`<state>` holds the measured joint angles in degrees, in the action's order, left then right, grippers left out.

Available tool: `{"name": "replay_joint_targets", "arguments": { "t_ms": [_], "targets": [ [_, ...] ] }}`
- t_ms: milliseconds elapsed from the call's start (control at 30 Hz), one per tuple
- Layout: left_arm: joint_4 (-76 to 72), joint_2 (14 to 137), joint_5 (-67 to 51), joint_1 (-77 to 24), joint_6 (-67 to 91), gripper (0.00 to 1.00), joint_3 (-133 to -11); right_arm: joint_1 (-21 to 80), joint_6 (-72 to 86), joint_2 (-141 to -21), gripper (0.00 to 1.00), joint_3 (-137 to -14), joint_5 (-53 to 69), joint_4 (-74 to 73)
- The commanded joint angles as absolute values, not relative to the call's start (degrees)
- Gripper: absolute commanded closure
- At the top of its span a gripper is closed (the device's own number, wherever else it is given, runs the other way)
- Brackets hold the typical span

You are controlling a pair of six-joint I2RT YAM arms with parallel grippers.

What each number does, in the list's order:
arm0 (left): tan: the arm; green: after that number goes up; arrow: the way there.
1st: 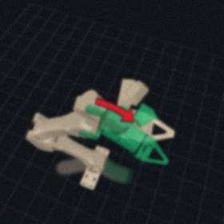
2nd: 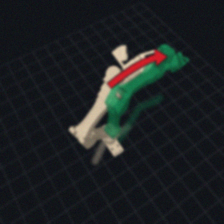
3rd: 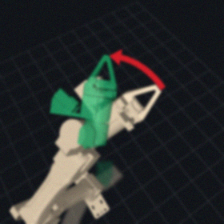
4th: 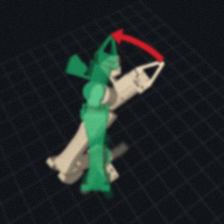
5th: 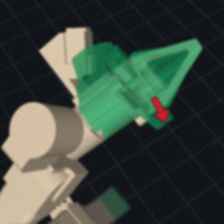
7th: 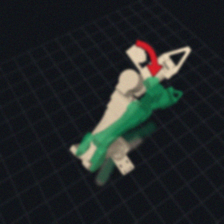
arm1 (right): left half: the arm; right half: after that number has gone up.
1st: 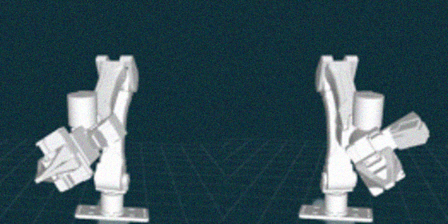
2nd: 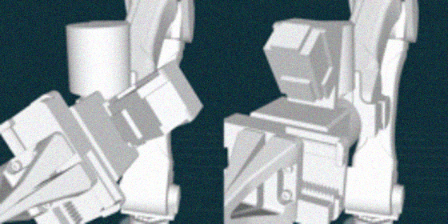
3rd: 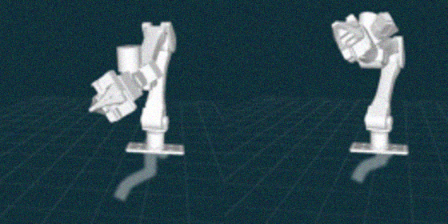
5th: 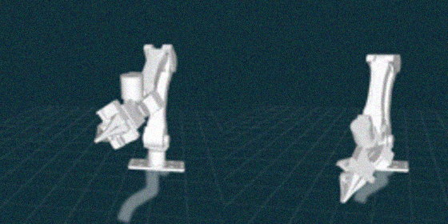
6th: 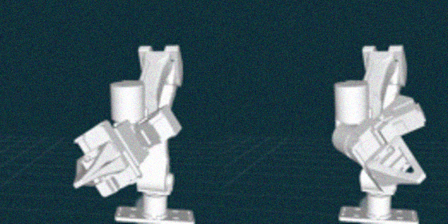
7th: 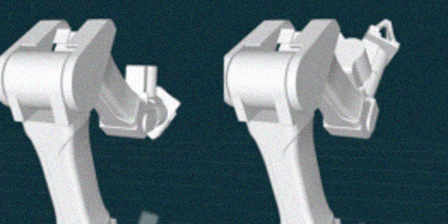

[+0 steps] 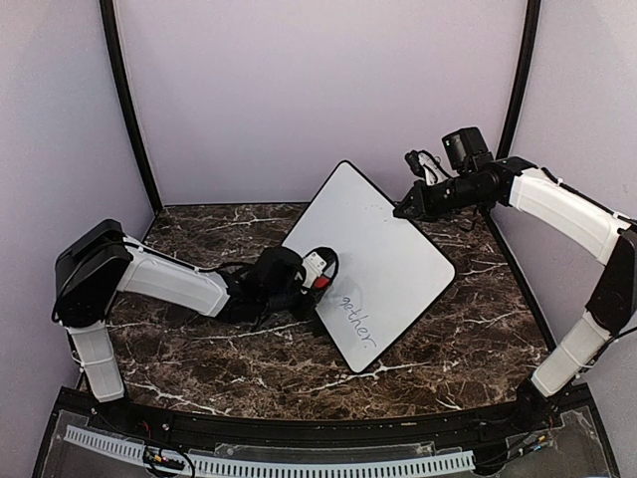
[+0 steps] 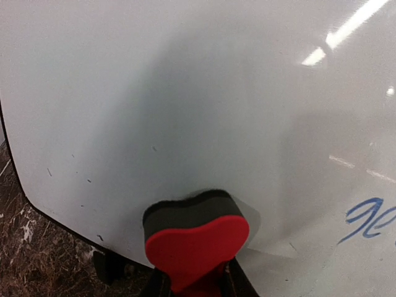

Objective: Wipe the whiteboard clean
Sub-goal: Erase the center of the whiteboard.

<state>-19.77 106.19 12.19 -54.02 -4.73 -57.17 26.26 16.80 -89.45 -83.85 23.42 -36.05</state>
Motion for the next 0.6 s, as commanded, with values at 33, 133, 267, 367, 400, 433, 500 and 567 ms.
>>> {"name": "replay_joint_targets", "arguments": {
  "t_ms": [33, 133, 267, 367, 400, 433, 500, 567],
  "targets": [
    [-19.25, 109.53, 10.78, -52.65, -5.16, 1.00, -61.25, 29.18, 13.16, -90.12, 1.00, -83.40, 29.10, -38.05],
    [-19.85, 109.60, 6.29, -53.90, -4.92, 1.00, -61.54, 29.23, 13.10, -90.09, 1.00, -83.41, 29.05, -38.10],
    [-20.84, 109.83, 5.22, -58.35, -6.42, 1.00, -60.54, 29.18, 13.01, -90.01, 1.00, -83.23, 28.92, -38.11],
    [-21.60, 109.78, 3.90, -61.26, -6.18, 1.00, -59.74, 29.22, 12.96, -90.24, 1.00, -83.39, 28.91, -38.06],
    [-21.83, 109.78, 3.71, -61.70, -6.12, 1.00, -59.43, 29.16, 12.93, -90.26, 1.00, -83.36, 28.92, -37.99],
    [-22.16, 109.69, 2.97, -62.40, -6.08, 1.00, -59.38, 29.17, 12.99, -90.33, 1.00, -83.35, 28.99, -37.95],
    [-22.40, 109.58, 2.27, -63.08, -6.09, 1.00, -59.23, 29.23, 12.93, -90.46, 1.00, -83.24, 29.05, -38.03],
    [-22.67, 109.38, 2.28, -63.41, -6.22, 1.00, -59.19, 29.20, 12.92, -90.37, 1.00, -83.23, 28.93, -38.00]
  ]
}}
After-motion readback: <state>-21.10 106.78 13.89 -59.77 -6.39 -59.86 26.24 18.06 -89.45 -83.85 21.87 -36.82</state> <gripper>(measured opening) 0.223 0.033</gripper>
